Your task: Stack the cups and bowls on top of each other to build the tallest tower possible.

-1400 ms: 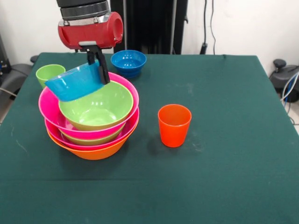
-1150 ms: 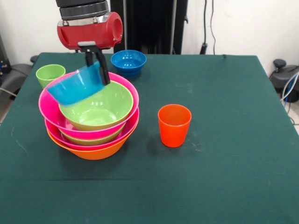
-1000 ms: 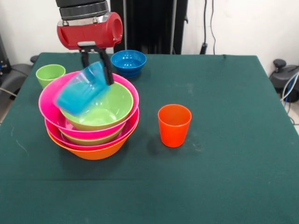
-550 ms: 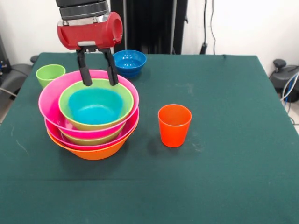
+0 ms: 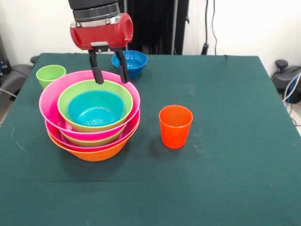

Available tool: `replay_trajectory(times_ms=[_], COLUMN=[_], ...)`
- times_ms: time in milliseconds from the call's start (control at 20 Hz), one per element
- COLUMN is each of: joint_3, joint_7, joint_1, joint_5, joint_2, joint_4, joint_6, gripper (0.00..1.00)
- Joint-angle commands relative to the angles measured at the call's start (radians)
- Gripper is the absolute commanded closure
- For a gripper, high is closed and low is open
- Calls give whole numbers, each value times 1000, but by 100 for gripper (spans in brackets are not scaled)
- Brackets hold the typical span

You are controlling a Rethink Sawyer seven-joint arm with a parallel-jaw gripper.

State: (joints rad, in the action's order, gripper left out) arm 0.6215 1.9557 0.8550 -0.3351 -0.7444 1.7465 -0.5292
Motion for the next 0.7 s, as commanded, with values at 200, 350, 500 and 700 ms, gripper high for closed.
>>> replay_trajectory(times_ms=[200,350,500,700], joint_3=[10,11,12,12], joint_7=[23,22,20,20], joint_1=[-33,-36,-36,-39], joint_5=[-24,-24,-23,-20], joint_2=[-11,-17,-27,-38], joint_4=[109,115,122,128], joint_6=[59,59,54,45], gripper=[0,0,0,0])
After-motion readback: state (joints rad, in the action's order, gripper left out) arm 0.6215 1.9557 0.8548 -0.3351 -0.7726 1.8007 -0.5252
